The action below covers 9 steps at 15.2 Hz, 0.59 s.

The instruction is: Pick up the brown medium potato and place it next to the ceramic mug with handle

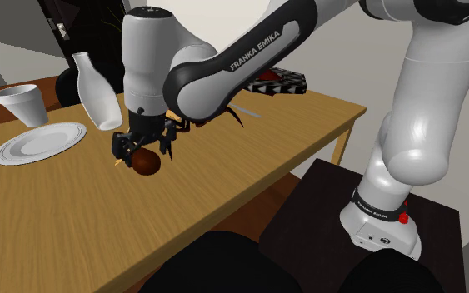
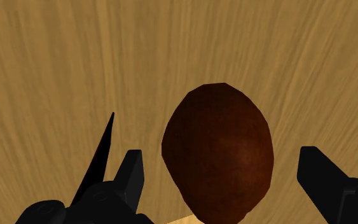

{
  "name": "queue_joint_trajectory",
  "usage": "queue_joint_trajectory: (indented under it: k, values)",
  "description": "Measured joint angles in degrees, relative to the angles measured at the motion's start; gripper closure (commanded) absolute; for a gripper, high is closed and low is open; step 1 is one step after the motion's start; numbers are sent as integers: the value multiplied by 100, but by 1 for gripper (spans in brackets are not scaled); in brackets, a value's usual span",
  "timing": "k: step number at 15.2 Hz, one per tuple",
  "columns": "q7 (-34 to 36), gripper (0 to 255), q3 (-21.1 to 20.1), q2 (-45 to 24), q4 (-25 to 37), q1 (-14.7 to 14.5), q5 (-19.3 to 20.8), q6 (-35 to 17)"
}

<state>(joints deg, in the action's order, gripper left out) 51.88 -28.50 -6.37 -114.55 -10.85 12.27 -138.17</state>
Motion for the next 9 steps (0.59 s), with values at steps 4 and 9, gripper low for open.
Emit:
queue_joint_trajectory:
  k: [4, 9]
  values:
    - [2, 0, 1, -4, 0, 0, 4, -5]
    - [2, 255, 1, -4, -1, 0, 4, -5]
